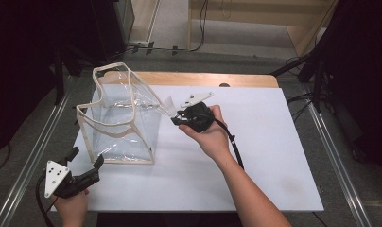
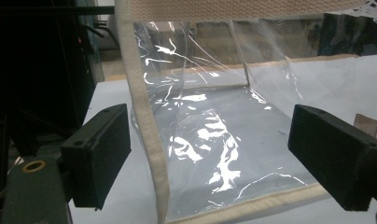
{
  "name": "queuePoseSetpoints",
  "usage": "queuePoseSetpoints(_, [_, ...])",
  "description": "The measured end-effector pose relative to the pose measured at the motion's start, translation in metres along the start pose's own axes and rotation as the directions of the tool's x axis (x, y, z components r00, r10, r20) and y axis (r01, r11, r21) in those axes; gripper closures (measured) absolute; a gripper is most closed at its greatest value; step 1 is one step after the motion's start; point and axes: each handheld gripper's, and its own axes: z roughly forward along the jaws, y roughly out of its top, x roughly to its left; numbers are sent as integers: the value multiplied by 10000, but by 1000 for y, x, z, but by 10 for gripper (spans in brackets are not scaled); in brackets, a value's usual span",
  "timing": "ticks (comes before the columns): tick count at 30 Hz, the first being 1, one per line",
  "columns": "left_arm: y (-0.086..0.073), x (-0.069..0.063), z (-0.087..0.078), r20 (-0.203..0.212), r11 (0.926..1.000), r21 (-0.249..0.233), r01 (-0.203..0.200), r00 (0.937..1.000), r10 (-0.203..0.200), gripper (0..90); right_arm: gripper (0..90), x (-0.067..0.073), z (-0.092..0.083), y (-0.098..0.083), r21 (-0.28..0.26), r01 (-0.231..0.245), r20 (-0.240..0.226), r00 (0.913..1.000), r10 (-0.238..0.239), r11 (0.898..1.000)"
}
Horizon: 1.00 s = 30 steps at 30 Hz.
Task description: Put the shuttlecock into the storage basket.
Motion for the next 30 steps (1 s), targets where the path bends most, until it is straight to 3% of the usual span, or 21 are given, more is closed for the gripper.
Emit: queuePoseSetpoints(30, [0,0,0,2,10000,-9,-12,10000,12,137,631,8,-5,19,-433,104,-159,9998,-111,9990])
